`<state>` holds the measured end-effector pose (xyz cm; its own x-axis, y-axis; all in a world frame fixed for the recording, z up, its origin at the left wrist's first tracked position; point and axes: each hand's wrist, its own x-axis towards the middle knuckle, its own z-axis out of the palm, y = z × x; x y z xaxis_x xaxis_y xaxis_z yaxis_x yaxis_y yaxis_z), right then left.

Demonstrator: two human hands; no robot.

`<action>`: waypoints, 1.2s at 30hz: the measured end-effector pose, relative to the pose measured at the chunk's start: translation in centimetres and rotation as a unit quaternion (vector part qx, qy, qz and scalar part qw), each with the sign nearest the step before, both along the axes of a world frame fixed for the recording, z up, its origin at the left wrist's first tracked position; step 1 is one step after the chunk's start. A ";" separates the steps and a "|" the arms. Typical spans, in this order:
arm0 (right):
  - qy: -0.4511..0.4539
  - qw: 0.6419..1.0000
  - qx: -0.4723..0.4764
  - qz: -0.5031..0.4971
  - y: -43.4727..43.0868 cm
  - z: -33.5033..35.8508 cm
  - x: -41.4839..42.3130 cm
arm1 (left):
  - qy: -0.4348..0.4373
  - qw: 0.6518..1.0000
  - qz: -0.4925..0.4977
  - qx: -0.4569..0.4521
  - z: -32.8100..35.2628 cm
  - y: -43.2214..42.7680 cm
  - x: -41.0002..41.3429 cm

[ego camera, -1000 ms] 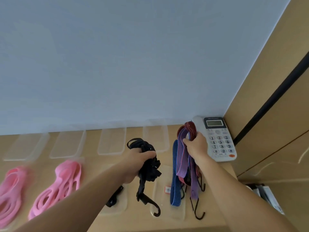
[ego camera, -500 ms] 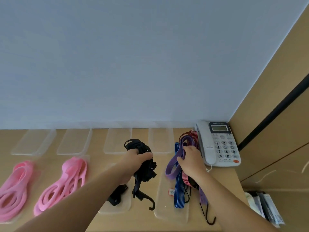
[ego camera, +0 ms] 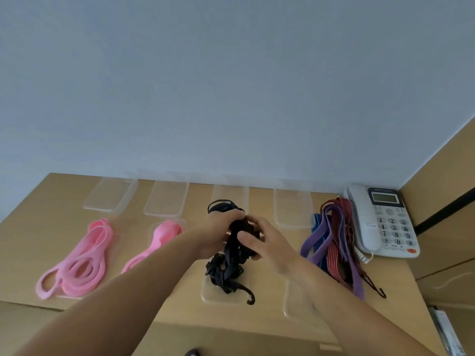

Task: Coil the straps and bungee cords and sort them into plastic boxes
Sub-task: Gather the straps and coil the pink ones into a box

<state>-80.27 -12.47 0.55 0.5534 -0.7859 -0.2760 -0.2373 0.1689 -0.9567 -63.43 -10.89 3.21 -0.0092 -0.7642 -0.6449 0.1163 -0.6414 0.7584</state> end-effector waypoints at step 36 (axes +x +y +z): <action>0.394 0.901 -0.161 -0.082 4.1 -7.0 1.7 | -0.529 0.792 -0.253 -0.171 -9.5 3.2 2.3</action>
